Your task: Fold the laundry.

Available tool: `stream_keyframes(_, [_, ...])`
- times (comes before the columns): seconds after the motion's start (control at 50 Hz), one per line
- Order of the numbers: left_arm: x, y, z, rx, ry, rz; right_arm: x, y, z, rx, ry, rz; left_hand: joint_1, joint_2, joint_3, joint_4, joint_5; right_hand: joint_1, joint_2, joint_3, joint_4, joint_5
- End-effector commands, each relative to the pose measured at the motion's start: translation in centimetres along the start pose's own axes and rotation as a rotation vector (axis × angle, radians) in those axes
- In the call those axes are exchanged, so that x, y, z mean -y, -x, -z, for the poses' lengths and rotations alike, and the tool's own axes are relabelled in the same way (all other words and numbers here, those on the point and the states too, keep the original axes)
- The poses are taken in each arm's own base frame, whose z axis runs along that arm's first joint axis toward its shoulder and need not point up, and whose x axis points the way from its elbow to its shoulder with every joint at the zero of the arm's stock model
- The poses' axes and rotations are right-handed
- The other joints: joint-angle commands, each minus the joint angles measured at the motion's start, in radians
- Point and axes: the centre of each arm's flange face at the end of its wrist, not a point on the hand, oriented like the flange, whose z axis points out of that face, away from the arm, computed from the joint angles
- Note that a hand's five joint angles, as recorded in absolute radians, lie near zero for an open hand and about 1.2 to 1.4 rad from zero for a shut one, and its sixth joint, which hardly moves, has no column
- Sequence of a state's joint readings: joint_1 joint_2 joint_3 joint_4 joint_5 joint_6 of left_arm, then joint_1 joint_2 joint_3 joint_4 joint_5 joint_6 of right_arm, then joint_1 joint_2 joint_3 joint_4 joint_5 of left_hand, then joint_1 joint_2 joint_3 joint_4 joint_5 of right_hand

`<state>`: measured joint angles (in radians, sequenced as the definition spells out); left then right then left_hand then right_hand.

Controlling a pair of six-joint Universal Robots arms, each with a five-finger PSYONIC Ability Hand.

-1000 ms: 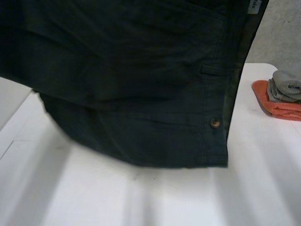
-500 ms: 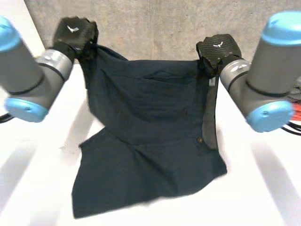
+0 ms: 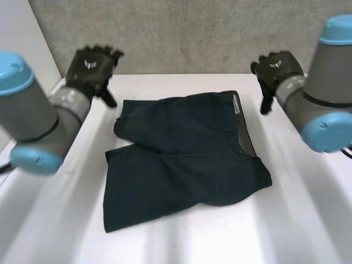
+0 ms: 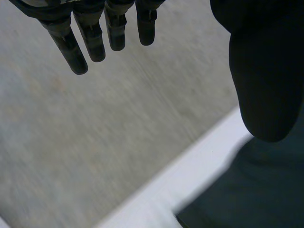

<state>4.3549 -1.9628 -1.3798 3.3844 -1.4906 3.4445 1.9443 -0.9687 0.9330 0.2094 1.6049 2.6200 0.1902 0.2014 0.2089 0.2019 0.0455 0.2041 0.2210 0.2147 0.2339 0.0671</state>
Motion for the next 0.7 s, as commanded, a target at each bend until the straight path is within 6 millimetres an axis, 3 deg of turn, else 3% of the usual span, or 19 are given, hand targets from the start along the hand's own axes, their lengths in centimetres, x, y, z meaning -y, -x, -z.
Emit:
stream_keyframes(0.02, [-2.8, -2.9, 9.2, -0.129, 0.267, 0.022, -3.9, 0.7, 5.5, 0.196, 0.101, 0.064, 0.117, 0.106, 0.098, 0.105, 0.087, 0.027, 0.01, 0.016, -0.003, -0.011])
stream_keyframes(0.08, [-3.6, -4.0, 11.8, -0.185, 0.361, 0.026, -5.6, 1.1, 7.9, 0.29, 0.159, 0.058, 0.196, 0.185, 0.178, 0.185, 0.166, 0.162, 0.145, 0.151, 0.132, 0.124])
stream_keyframes(0.1, [-4.2, -4.7, 13.3, -0.221, 0.427, 0.029, -6.1, 1.1, 8.4, 0.311, 0.177, 0.054, 0.223, 0.211, 0.204, 0.211, 0.193, 0.203, 0.187, 0.193, 0.174, 0.166])
stream_keyframes(0.18, [-5.8, -5.8, 16.0, -0.289, 0.572, 0.038, -8.5, 2.4, 10.1, 0.426, 0.253, 0.022, 0.386, 0.375, 0.368, 0.375, 0.357, 0.421, 0.404, 0.41, 0.391, 0.383])
stream_keyframes(0.28, [-7.1, -6.3, 17.6, -0.316, 0.651, 0.039, -10.0, 3.4, 10.8, 0.483, 0.252, -0.01, 0.432, 0.42, 0.413, 0.42, 0.402, 0.45, 0.434, 0.44, 0.421, 0.413])
stream_keyframes(0.48, [-9.2, -6.0, 15.0, -0.264, 0.617, 0.045, -12.5, 4.8, 8.1, 0.442, 0.15, 0.016, 0.279, 0.268, 0.26, 0.267, 0.249, 0.295, 0.278, 0.284, 0.265, 0.257])
stream_keyframes(0.7, [-10.6, -6.4, 12.7, -0.253, 0.586, 0.036, -14.1, 5.6, 6.1, 0.439, 0.15, 0.019, 0.258, 0.247, 0.24, 0.246, 0.228, 0.318, 0.301, 0.308, 0.289, 0.281])
